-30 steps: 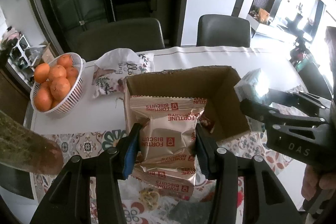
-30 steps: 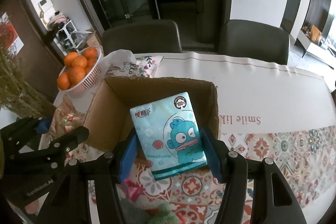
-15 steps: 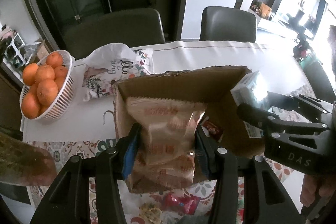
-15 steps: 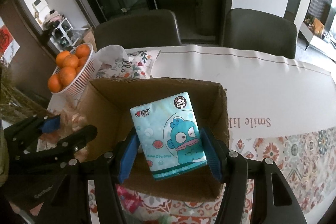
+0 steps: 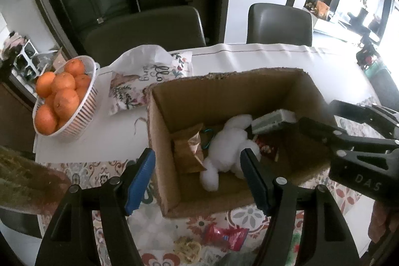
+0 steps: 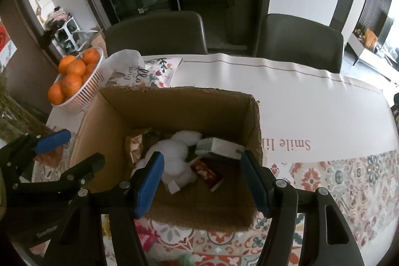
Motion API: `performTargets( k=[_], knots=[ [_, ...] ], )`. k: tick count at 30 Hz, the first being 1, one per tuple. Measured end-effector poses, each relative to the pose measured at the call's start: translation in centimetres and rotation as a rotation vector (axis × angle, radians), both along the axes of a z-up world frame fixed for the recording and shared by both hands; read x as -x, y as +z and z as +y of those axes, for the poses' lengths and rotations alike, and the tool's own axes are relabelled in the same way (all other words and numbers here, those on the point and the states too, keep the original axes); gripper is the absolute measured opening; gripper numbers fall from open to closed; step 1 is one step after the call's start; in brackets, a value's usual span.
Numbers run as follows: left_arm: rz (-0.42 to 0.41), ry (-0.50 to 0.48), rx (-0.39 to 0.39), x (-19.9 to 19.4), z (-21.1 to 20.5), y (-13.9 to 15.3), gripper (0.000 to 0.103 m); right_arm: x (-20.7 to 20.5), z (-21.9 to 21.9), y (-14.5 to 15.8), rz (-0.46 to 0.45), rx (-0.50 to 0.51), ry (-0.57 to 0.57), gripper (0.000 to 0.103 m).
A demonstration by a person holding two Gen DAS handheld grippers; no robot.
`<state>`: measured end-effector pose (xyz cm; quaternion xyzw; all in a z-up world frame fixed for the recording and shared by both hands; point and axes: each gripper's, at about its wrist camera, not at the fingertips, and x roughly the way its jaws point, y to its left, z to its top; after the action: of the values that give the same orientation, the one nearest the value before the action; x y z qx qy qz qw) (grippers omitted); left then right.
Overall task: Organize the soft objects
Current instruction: 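Carry the biscuit packet and tissue pack into the box and release both, then grasp the green scrubber with left tool while right tool grasps the pompom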
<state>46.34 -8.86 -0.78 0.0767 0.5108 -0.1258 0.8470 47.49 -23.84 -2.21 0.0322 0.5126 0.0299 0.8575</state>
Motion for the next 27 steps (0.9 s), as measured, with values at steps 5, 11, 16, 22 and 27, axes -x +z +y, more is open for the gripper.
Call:
performTargets(
  k=[5, 11, 16, 22, 27],
  knots=[
    [0.001, 0.005, -0.002, 1.8, 0.7, 0.7, 0.07, 1.9, 0.5, 1.1, -0.01, 0.023, 0.012, 0.065],
    [-0.019, -0.008, -0.018, 4.8, 1.6, 2.2, 0.07, 4.7, 1.2, 2.4, -0.017, 0.036, 0.025, 0.065],
    [-0.034, -0.01, -0.021, 7.6, 2.4, 3.1, 0.072, 7.1, 1.8, 3.1, -0.01, 0.045, 0.034, 0.065],
    [0.003, -0.015, 0.002, 10.4, 3.1, 2.9, 0.072, 10.0, 2.5, 3.2, 0.011, 0.055, 0.053, 0.065],
    [0.035, -0.009, 0.018, 12.4, 3.3, 2.1, 0.072, 12.4, 2.8, 2.7, 0.026, 0.068, 0.067, 0.065]
  ],
)
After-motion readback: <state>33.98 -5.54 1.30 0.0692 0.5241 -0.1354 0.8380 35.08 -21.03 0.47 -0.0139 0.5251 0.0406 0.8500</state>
